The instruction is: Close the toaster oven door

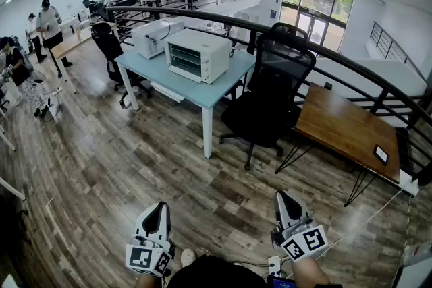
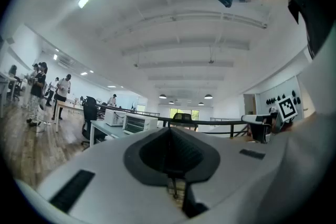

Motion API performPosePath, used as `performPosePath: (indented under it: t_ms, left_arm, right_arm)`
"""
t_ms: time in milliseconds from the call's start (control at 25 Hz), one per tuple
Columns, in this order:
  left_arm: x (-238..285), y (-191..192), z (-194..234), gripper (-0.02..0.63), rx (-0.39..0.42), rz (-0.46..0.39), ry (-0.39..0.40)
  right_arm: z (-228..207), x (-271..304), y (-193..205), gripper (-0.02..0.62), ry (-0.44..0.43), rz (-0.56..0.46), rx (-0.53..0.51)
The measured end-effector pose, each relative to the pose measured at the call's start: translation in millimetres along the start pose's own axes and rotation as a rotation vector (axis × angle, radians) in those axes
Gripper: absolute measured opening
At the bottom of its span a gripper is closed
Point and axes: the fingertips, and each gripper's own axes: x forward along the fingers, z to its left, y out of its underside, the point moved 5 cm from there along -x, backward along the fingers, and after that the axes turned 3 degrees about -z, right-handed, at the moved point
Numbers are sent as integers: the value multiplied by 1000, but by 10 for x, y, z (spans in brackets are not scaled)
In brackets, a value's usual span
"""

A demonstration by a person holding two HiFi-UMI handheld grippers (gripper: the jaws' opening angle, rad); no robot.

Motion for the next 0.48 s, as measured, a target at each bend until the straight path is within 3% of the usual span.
performPosePath:
  t_ms: [480]
  left_arm:
    - [5, 42, 24, 14, 2, 5, -4]
  right_arm:
    - [-51, -51, 98, -3, 16, 14, 31]
